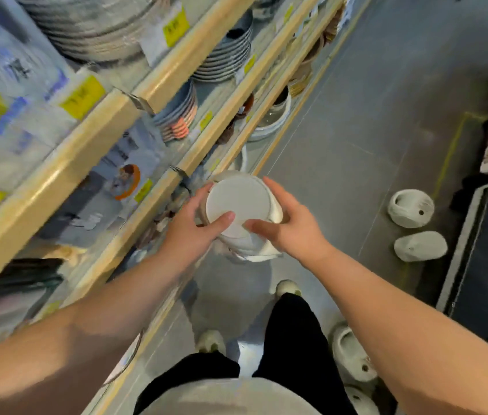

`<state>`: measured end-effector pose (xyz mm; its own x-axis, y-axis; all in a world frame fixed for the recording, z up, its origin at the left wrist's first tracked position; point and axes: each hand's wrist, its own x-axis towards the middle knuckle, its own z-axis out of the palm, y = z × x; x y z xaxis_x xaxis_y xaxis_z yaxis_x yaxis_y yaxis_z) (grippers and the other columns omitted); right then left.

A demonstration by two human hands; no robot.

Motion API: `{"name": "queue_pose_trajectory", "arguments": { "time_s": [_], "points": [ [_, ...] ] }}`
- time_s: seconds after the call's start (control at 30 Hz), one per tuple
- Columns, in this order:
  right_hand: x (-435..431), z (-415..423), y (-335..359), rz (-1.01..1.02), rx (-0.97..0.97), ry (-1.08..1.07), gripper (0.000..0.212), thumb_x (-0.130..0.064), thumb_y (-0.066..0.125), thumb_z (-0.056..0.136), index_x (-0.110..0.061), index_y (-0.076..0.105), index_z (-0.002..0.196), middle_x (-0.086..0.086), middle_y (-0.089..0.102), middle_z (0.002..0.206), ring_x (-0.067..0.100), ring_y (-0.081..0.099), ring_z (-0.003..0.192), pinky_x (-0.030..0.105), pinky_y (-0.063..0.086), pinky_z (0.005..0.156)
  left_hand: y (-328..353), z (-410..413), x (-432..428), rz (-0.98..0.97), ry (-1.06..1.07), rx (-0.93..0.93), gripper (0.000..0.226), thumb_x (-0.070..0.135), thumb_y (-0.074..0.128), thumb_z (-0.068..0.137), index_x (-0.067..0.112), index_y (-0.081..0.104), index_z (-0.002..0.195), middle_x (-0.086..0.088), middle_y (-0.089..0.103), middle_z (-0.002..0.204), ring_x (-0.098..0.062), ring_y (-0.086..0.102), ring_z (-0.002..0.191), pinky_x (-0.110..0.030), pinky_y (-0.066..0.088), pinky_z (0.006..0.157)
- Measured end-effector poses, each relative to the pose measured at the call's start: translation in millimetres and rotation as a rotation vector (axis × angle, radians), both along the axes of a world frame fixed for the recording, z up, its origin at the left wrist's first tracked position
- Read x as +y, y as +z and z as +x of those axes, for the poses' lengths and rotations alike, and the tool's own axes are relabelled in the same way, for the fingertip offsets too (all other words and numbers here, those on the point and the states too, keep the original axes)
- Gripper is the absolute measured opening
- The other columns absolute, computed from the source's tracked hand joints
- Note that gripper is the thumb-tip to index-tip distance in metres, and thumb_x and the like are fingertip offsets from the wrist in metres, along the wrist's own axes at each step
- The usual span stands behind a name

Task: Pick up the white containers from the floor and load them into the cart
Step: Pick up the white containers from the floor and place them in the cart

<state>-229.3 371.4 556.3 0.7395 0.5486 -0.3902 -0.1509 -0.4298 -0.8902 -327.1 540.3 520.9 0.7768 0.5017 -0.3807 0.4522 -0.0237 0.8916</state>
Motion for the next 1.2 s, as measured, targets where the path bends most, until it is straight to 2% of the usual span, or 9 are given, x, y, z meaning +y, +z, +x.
{"name": "queue_pose_trajectory", "arguments": {
  "time_s": [0.13,0.23,0.37,0.57,0.7,0.87,1.0,1.1,1.2],
  "points": [
    [8,-16,24,0.035,-0.028,0.125,0.078,-0.024,0.081,0.072,-0.032,0.041,0.139,-0.015,0.051,0.130,0.005,0.050,0.119,0.023,0.042,0.100,27,-36,-4,0.045,0.118,-0.007,0.068,0.056,0.078,0.063,0.057,0.049,0.124,0.019,0.054,0.128,-0.018,0.054,0.120,-0.048,0.052,0.094],
    [16,-13,35,0.087,-0.030,0.252,0.076,-0.016,0.080,0.073,-0.026,0.044,0.139,-0.012,0.052,0.130,0.002,0.049,0.117,0.016,0.041,0.095,42,-52,-17,0.107,0.278,-0.043,0.070,0.042,0.080,0.073,0.043,0.048,0.135,0.015,0.053,0.132,-0.015,0.050,0.123,-0.027,0.051,0.091],
    [25,-5,51,0.129,-0.066,0.506,0.069,-0.019,0.081,0.071,-0.044,0.048,0.126,-0.022,0.055,0.123,0.003,0.051,0.117,0.026,0.046,0.099,57,-75,-47,0.108,0.536,-0.044,0.071,0.059,0.077,0.066,0.056,0.046,0.130,0.019,0.050,0.135,-0.015,0.050,0.123,-0.044,0.053,0.093],
    [43,-34,85,0.078,-0.172,0.912,0.075,-0.028,0.078,0.074,-0.043,0.040,0.137,-0.019,0.047,0.126,0.010,0.045,0.120,0.040,0.042,0.104,80,-129,-98,0.031,0.936,-0.170,0.076,0.056,0.081,0.060,0.052,0.049,0.129,0.018,0.055,0.132,-0.017,0.058,0.118,-0.042,0.055,0.092],
    [54,-93,98,0.101,-0.224,1.118,0.079,-0.028,0.078,0.074,-0.039,0.037,0.141,-0.010,0.044,0.141,0.016,0.042,0.127,0.042,0.038,0.108,92,-186,-127,0.058,1.152,-0.211,0.073,0.041,0.083,0.069,0.043,0.049,0.134,0.013,0.057,0.126,-0.015,0.062,0.109,-0.045,0.056,0.090],
    [57,-195,107,0.156,-0.236,1.342,0.078,-0.026,0.078,0.074,-0.041,0.038,0.139,-0.013,0.045,0.133,0.012,0.041,0.123,0.038,0.038,0.107,106,-279,-162,0.140,1.384,-0.162,0.082,0.047,0.082,0.064,0.040,0.047,0.137,0.033,0.052,0.119,-0.013,0.060,0.112,-0.043,0.054,0.092],
    [54,-289,110,0.203,-0.234,1.477,0.078,-0.026,0.078,0.075,-0.039,0.038,0.140,-0.014,0.044,0.133,0.009,0.040,0.120,0.032,0.038,0.100,114,-363,-190,0.205,1.514,-0.086,0.080,0.039,0.081,0.073,0.036,0.041,0.142,0.015,0.051,0.136,-0.012,0.060,0.111,-0.037,0.054,0.092],
    [48,-366,109,0.232,-0.183,1.545,0.079,-0.023,0.078,0.075,-0.042,0.037,0.140,-0.014,0.045,0.131,0.007,0.041,0.114,0.024,0.035,0.093,117,-436,-212,0.258,1.581,-0.025,0.078,0.043,0.081,0.073,0.037,0.044,0.141,0.013,0.053,0.137,-0.014,0.058,0.118,-0.039,0.053,0.094],
    [42,-442,107,0.267,-0.102,1.610,0.080,-0.021,0.080,0.072,-0.051,0.036,0.133,-0.016,0.046,0.130,0.007,0.044,0.118,0.025,0.037,0.097,120,-505,-231,0.300,1.672,0.054,0.081,0.051,0.080,0.069,0.039,0.044,0.140,0.017,0.054,0.133,-0.009,0.055,0.117,-0.035,0.049,0.098]
  ]
}}
